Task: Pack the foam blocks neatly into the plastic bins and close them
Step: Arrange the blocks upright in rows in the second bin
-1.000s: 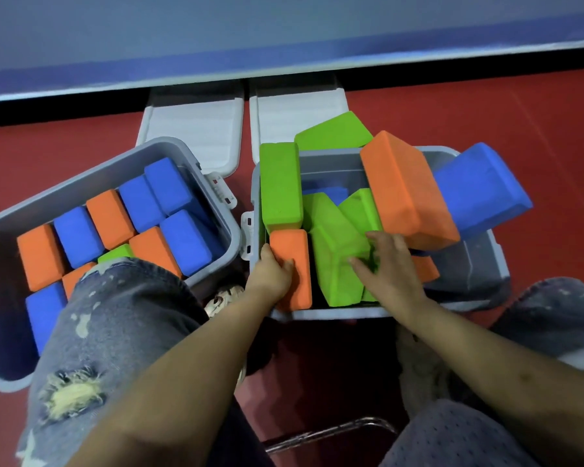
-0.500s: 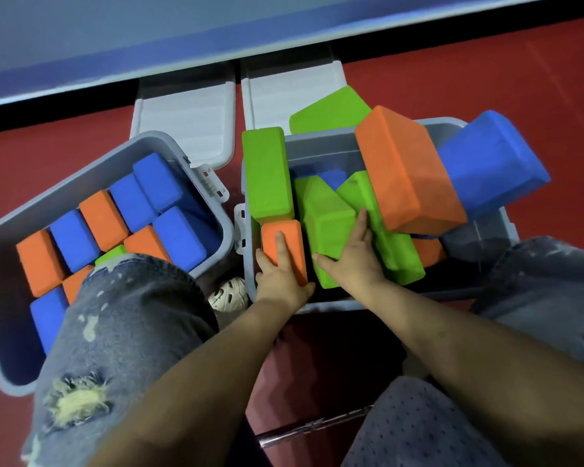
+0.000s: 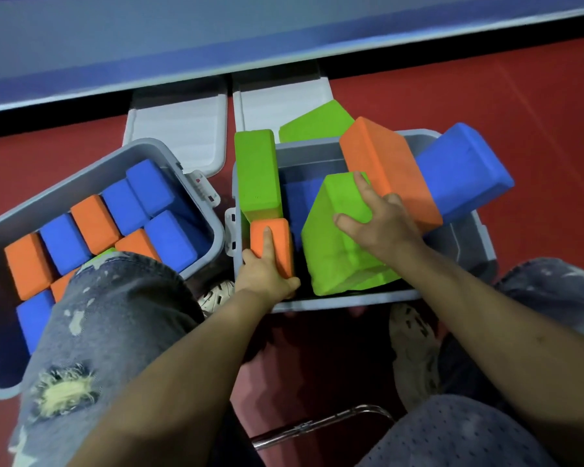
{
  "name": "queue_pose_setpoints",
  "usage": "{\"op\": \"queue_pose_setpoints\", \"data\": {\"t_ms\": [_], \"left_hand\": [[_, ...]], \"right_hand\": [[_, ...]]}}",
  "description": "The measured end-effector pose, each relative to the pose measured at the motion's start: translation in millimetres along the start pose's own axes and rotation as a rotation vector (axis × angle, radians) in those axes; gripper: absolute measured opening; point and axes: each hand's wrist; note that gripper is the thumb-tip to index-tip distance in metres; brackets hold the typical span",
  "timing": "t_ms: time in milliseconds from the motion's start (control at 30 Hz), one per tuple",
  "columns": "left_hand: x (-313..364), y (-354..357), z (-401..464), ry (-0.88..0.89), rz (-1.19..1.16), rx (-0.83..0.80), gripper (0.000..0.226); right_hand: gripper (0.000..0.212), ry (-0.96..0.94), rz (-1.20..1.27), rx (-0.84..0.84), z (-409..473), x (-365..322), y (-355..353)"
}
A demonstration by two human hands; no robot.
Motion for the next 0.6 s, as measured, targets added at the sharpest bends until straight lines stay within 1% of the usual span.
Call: {"op": "queue_pose_setpoints", "data": {"t_ms": [133, 300, 367, 467, 500, 600], "left_hand": [[6, -9, -2, 0.003, 0.018, 0.009, 0.114], [9, -22, 3, -0.019, 0.036, 0.008, 0.115], [7, -21, 4, -0.012, 0.035, -0.027, 0.115], [3, -14, 7, 0.02, 0.027, -0.135, 0.109], [1, -12, 9, 0.027, 0.028, -0.17, 0.105], [-2, -10, 16, 0.022, 0.007, -0.219, 0.1]], "right_hand": [[0.082, 0.019, 0.034, -0.05, -2, 6, 20], [0.088, 0.049, -0.017, -0.187, 12, 0, 41], [0.089, 0.06, -0.037, -0.284, 14, 3, 54], [0.087, 0.045, -0.032, -0.516, 9, 15, 76], [0.087, 0.026, -0.018, -0.554, 8, 18, 82], [0.089, -0.001, 0.013, -0.572, 12, 24, 90]]}}
Point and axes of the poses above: each hand's wrist, its own z-axis towards the middle knuckle, its own y-axis out of the palm, x = y × z, and after that the axes turned 9 degrees about -y, right-handed
